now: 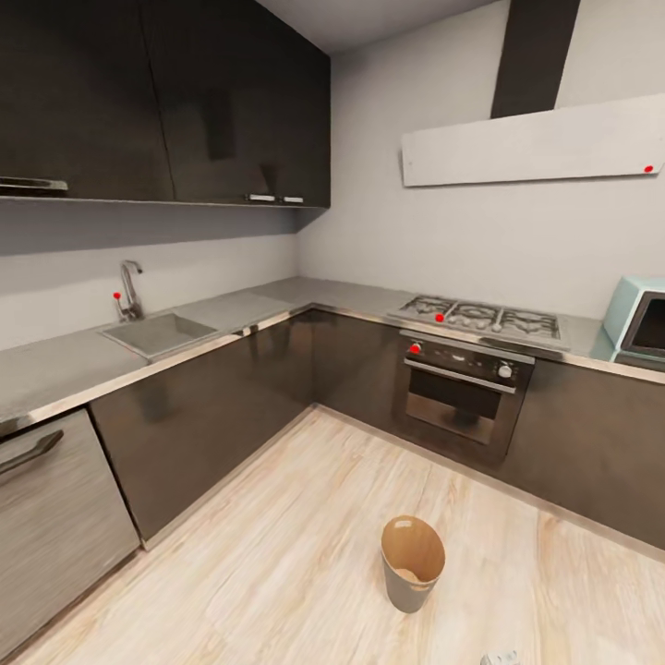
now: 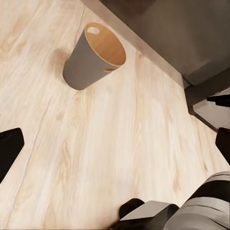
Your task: Put the three can of soda from the living room inside the tash can in the kitchen.
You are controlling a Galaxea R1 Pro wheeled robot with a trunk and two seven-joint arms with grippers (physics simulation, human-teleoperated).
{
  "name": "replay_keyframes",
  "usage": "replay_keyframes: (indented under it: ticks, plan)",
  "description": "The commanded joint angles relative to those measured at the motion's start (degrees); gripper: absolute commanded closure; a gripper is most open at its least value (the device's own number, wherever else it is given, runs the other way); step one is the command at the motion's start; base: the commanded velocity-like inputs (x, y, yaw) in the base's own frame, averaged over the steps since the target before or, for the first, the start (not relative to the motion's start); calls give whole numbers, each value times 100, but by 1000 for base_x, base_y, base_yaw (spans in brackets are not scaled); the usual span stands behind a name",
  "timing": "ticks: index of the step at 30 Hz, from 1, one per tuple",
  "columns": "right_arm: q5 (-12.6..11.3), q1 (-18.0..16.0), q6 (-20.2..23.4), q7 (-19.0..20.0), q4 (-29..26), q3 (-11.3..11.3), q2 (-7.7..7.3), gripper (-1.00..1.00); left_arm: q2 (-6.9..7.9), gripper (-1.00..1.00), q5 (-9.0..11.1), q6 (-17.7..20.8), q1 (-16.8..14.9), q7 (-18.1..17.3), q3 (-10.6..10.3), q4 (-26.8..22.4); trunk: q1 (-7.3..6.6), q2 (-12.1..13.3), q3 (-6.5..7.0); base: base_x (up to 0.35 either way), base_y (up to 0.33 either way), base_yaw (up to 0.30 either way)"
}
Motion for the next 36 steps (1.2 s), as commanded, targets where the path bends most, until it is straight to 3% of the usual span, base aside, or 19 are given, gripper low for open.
replay_keyframes:
  ticks: [1, 22, 36]
  plan:
    - [0, 0, 0, 0, 0, 0, 0, -100, 0, -100, 0, -1, 1, 0, 0, -2, 0, 0, 0, 346, -35, 0]
    - [0, 0, -6, -4, 4, 8, 0, -100, 0, -100, 0, -2, -1, 0, -1, 1, 0, 0, 0, 346, -9, 0]
    - [0, 0, -36, -58, 9, -5, 0, -100, 0, -100, -2, -2, -2, -3, -1, -3, 0, 0, 0, 346, -110, 0]
